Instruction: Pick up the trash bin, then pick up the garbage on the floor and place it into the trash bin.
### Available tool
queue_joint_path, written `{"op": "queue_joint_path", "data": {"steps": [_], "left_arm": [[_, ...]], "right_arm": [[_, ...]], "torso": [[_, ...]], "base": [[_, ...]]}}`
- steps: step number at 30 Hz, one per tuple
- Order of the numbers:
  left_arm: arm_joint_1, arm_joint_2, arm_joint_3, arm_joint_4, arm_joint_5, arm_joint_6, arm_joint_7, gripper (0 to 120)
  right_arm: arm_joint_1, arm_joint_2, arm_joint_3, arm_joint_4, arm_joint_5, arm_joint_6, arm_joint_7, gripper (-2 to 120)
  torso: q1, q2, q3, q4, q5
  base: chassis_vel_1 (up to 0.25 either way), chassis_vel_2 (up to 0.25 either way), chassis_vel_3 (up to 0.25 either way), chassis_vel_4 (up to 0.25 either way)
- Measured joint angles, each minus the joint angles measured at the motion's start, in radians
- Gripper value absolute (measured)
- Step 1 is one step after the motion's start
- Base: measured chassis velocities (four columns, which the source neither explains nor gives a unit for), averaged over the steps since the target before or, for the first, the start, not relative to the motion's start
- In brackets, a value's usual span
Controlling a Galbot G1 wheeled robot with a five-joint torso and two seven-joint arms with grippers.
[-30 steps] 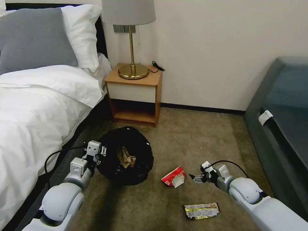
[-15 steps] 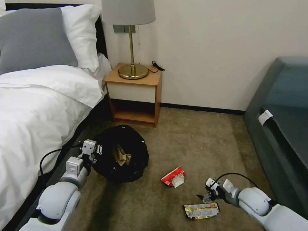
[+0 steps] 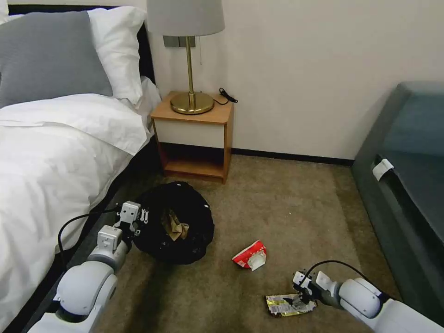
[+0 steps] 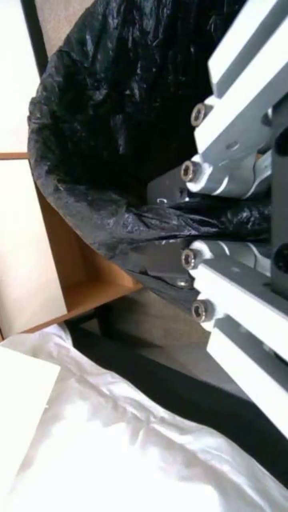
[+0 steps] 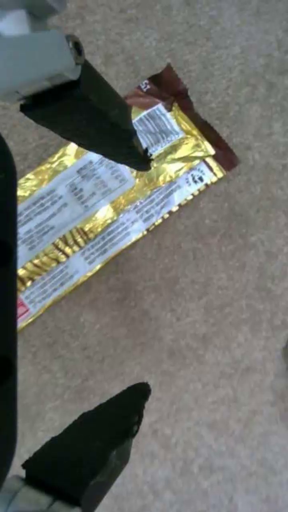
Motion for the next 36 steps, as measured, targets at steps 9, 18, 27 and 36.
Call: {"op": "queue_joint_path", "data": {"steps": [9, 18, 27, 36], "left_arm": [[0.018, -0.004, -0.001, -0.018, -0.001, 0.000, -0.001, 5], [0.001, -0.001, 0.006, -0.013, -0.011, 0.004, -0.002, 5], [-0.002, 0.005, 0.006, -0.020, -0.017, 0.012, -0.003, 5], [0.006, -0.004, 0.007, -0.024, -0.014, 0.013, -0.003, 5]], "right_arm": [[0.016, 0.007, -0.028, -0.006, 0.006, 0.000, -0.002, 100], [0.004, -0.032, -0.019, 0.072, 0.049, -0.027, -0.004, 100], [-0.022, -0.092, -0.018, 0.101, 0.042, -0.030, -0.028, 100], [-0.043, -0.074, -0.019, 0.068, 0.013, -0.020, -0.033, 100]], "torso": [[0.000, 0.000, 0.000, 0.0000, 0.0000], [0.000, 0.000, 0.000, 0.0000, -0.0001], [0.000, 0.000, 0.000, 0.0000, 0.0000], [0.000, 0.000, 0.000, 0.0000, 0.0001]], "base": [[0.000, 0.000, 0.000, 0.000], [0.000, 0.000, 0.000, 0.000], [0.000, 0.000, 0.000, 0.000], [0.000, 0.000, 0.000, 0.000]]}}
